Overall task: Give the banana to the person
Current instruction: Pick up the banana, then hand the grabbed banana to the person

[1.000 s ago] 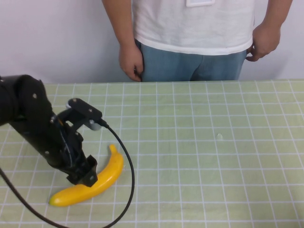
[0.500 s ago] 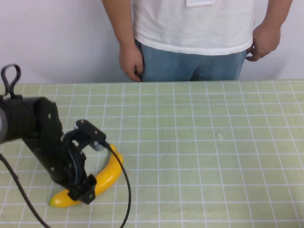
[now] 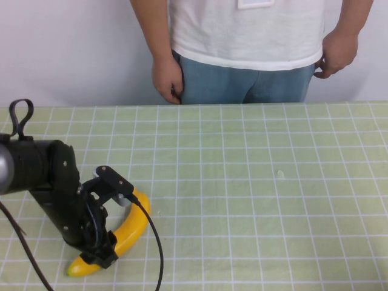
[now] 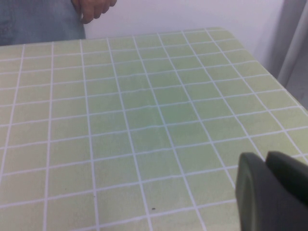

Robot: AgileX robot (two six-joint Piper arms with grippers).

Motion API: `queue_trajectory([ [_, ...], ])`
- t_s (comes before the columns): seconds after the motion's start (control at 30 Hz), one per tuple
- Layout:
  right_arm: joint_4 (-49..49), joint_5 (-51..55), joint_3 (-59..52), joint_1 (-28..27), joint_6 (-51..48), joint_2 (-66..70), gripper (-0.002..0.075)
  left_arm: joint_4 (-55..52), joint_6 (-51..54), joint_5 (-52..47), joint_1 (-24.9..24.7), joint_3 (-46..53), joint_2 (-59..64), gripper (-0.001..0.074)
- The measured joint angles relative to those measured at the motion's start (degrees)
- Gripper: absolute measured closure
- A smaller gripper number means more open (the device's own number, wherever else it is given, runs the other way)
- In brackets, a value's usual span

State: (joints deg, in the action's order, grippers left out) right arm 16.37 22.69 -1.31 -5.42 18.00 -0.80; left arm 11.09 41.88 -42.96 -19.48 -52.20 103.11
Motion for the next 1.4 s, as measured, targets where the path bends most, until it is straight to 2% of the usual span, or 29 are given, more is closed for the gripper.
queue_trajectory([
  [0.27, 0.0, 0.0, 0.0, 0.0, 0.0, 0.0, 0.0736, -3.08, -0.69, -2.23, -1.07, -1.41, -3.66, 0.0431],
  [0.57, 0.0, 0.0, 0.0, 0.0, 0.0, 0.0, 0.0736, -13.66, -1.99, -8.63, -8.46, -11.51, -9.36, 0.0433],
  [0.9, 0.0, 0.0, 0.0, 0.0, 0.0, 0.0, 0.0736, -15.23, -2.1, -7.15, -12.68, -20.7, -9.36, 0.0434],
  [1.4, 0.0, 0.0, 0.0, 0.0, 0.0, 0.0, 0.0736, -17.56, -2.33, -13.36, -16.0, -34.09, 0.58, 0.0434],
])
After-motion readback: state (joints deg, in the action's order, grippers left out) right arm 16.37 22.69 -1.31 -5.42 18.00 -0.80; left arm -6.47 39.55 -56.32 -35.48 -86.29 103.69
